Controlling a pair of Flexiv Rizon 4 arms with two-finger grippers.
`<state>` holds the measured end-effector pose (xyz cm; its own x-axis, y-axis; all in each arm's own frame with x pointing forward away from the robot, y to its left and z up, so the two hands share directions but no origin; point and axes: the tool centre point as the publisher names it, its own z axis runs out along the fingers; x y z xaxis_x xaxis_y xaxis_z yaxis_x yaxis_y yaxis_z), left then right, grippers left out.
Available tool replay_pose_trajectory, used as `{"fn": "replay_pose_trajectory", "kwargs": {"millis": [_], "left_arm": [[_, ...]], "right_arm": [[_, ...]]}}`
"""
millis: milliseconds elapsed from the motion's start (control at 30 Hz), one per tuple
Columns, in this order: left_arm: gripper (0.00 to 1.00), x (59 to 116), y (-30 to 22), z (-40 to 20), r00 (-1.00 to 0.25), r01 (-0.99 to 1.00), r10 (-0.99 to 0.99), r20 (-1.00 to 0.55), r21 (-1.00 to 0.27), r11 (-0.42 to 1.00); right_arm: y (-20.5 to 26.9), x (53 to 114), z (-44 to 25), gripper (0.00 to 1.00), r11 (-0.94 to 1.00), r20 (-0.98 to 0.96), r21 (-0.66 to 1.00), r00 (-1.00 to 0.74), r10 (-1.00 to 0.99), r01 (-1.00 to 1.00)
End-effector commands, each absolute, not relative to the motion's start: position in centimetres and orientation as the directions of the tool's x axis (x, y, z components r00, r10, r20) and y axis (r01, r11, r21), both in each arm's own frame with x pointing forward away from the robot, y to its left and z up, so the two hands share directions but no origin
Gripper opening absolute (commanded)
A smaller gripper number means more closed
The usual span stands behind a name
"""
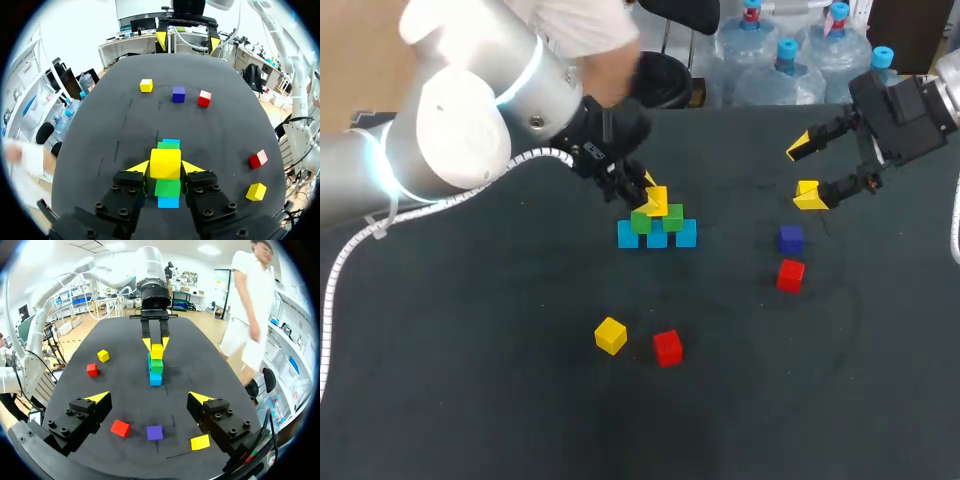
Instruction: Place the blue cubes, place green cubes on the blue cubes, place the yellow cubes on the green cubes, then place the red cubes on the yellow cubes, and place purple cube on the red cubes.
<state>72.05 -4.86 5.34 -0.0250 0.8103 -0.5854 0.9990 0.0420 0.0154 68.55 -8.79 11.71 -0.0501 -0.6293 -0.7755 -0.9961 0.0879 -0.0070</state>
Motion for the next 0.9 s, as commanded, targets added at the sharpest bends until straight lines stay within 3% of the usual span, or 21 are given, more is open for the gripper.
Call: {"fn": "replay_pose_trajectory", "kwargs": {"millis": [33,367,900], "left_arm": [[0.00,72.40,-4.95,5.25,-0.027,0.999,0.812,-0.583,0.008,0.040],[0.00,72.49,-4.97,5.13,-0.028,0.999,0.814,-0.580,0.004,0.037],[0.09,72.52,-4.99,5.05,-0.030,0.999,0.815,-0.579,0.000,0.036]], "right_arm": [[-8.77,68.57,11.65,1.00,0.088,-0.777,-0.008,-0.049,-0.628,-0.996],[-8.77,68.57,11.65,1.00,0.088,-0.777,-0.008,-0.049,-0.628,-0.996],[-8.77,68.57,11.65,1.00,0.088,-0.777,-0.008,-0.049,-0.628,-0.996]]}}
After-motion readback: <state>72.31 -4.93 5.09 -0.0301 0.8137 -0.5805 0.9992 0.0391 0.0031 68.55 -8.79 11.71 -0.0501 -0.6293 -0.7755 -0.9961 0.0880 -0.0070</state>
